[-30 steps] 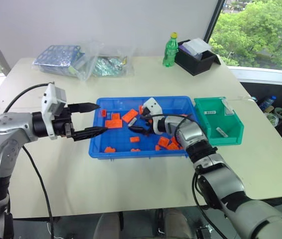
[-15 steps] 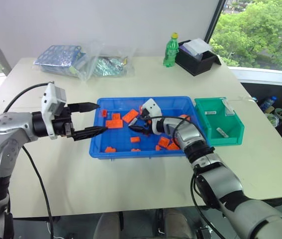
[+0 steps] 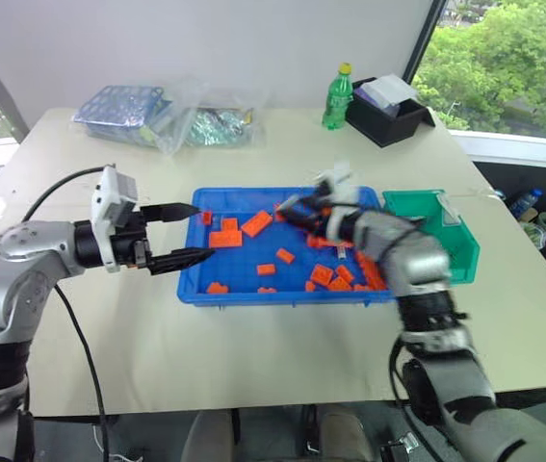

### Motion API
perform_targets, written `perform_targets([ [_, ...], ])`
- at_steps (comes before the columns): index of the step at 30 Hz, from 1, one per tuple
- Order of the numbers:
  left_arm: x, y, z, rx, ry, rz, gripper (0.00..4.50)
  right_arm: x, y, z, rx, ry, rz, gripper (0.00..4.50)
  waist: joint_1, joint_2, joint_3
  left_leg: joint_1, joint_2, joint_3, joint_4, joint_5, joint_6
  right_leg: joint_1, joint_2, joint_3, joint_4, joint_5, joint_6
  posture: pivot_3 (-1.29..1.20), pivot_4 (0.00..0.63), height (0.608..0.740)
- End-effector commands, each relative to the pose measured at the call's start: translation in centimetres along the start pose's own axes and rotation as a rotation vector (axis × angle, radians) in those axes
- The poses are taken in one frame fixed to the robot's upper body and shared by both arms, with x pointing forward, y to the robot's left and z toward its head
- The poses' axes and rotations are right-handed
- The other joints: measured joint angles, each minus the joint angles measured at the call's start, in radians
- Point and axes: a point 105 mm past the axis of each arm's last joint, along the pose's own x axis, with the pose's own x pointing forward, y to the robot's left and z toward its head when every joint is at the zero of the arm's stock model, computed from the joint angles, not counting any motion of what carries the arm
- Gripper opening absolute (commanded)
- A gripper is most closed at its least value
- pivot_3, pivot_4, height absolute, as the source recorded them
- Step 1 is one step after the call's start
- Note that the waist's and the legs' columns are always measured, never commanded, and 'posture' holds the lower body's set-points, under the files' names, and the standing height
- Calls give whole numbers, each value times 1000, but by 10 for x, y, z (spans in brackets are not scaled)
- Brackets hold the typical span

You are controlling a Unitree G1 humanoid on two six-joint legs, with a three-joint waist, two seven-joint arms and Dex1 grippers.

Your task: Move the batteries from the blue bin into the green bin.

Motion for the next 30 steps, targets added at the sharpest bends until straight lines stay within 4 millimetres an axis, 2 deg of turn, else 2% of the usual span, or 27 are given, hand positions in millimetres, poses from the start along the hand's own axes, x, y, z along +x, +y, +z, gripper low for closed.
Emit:
perform_targets([
  [1, 10, -4, 9, 41, -37, -51, 4500, -57, -28, 14, -5, -32, -179, 2294, 5, -1, 0, 0, 0, 0, 0, 0, -1, -1, 0, 0, -1, 0, 0, 0, 150, 723],
  [3, 18, -4, 12, 43, -54, -75, 4500, -86, -45, 9, 1, -10, -284, 2294, 8, 0, 0, 0, 0, 0, 0, -2, -3, 0, 0, -1, -4, -1, -1, 0, 150, 723],
  [6, 31, 0, 17, 52, -79, -119, 4500, -131, -79, -16, 31, 62, -487, 2294, 0, 1, 0, -1, 1, 2, -1, -2, -2, 3, 0, -3, -14, 0, 0, 0, 150, 723],
  [11, 38, 3, 21, 59, -92, -152, 4500, -149, -100, -33, 76, 92, -610, 2294, -6, 1, 0, -1, 0, 3, -1, -1, 1, 3, 0, -2, -14, 0, 0, 0, 150, 723],
  [13, 40, 3, 22, 62, -94, -162, 4500, -161, -119, -41, 95, 113, -726, 3338, -8, 1, 0, 0, 0, 3, -1, -1, 1, 3, 0, -2, -13, 0, 0, 0, 150, 723],
  [15, 42, 2, 22, 64, -95, -167, 4500, -167, -129, -45, 80, 131, -778, 4205, -4, 2, 1, 0, 0, 3, -1, -1, 1, 3, 0, -2, -13, 0, 0, 0, 150, 723],
  [16, 43, 3, 22, 62, -95, -168, 4500, -165, -128, -43, 71, 126, -768, 4479, -3, 2, 1, 0, 0, 3, -1, -1, 1, 3, 0, -2, -13, 0, 0, 0, 150, 723],
  [18, 42, 2, 22, 60, -95, -166, 4500, -152, -116, -29, 90, 53, -662, 4479, -2, 3, 2, 0, 0, 3, -1, -1, 1, 3, 0, -2, -14, 0, 0, 0, 150, 723],
  [21, 40, 2, 21, 59, -90, -158, 4500, -144, -105, -14, 98, 6, -571, 4479, -4, 4, 2, -1, 0, 3, -1, -1, 1, 3, 0, -2, -14, 0, 0, 0, 150, 723],
  [24, 37, 2, 20, 58, -85, -150, 4500, -140, -99, 1, 12, -2, -525, 4479, 1, 4, 2, -1, 0, 2, -1, -1, 1, 3, 0, -2, -14, 0, 0, 0, 150, 723],
  [27, 36, 1, 20, 57, -86, -145, 4500, -119, -66, 24, -48, -45, -326, 4479, 0, 4, 2, -1, 0, 1, -1, -1, 1, 2, 0, -2, -15, 0, 0, 0, 150, 723],
  [30, 36, -2, 19, 55, -81, -153, 4500, -103, -36, 30, -110, -9, -143, 4479, -4, 5, 3, -1, 0, 2, 0, -1, 1, 4, 0, -2, -16, 0, 0, 0, 150, 723],
])
